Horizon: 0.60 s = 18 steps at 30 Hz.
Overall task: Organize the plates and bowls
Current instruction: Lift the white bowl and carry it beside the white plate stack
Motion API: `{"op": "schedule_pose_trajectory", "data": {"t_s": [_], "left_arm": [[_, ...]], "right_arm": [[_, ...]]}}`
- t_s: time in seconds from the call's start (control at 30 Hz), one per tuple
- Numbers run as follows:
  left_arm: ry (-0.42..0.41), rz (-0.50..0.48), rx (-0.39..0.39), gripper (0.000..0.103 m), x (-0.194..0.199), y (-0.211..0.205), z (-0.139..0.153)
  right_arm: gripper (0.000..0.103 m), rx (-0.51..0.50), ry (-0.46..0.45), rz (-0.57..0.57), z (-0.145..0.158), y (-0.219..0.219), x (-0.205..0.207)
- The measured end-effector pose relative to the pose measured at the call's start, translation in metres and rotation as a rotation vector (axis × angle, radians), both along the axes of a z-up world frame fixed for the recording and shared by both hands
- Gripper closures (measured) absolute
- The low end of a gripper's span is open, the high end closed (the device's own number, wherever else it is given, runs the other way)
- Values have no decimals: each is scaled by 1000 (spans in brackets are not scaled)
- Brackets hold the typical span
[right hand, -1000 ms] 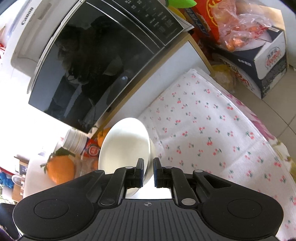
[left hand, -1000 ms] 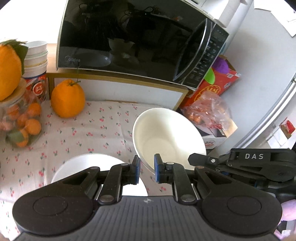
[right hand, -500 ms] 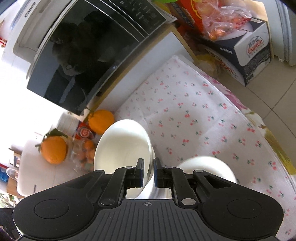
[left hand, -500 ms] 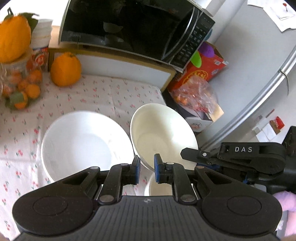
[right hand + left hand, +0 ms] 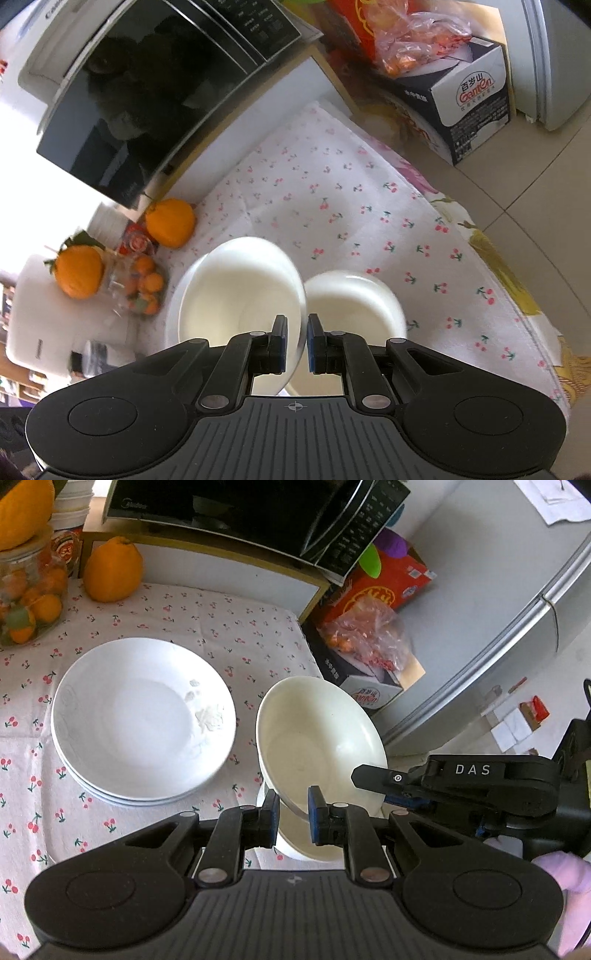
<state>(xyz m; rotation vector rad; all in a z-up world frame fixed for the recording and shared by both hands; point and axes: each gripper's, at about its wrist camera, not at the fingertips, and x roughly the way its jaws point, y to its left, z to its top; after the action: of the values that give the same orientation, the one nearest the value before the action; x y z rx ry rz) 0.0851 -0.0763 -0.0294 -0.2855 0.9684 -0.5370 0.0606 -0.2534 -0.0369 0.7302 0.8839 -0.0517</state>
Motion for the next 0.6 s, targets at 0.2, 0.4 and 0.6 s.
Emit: {"op": "schedule_pose_trajectory", "data": {"t_s": [0.2, 0.4, 0.6], "left_arm": [[26, -23, 23, 85, 1, -12, -9], [52, -40, 58, 83, 0, -21, -19], [58, -48, 66, 82, -2, -22, -22]], "right_arm": [[91, -26, 51, -6, -4, -5, -3], [89, -73, 100, 4, -11, -3, -4], [89, -84, 118, 3, -15, -5, -4]]}}
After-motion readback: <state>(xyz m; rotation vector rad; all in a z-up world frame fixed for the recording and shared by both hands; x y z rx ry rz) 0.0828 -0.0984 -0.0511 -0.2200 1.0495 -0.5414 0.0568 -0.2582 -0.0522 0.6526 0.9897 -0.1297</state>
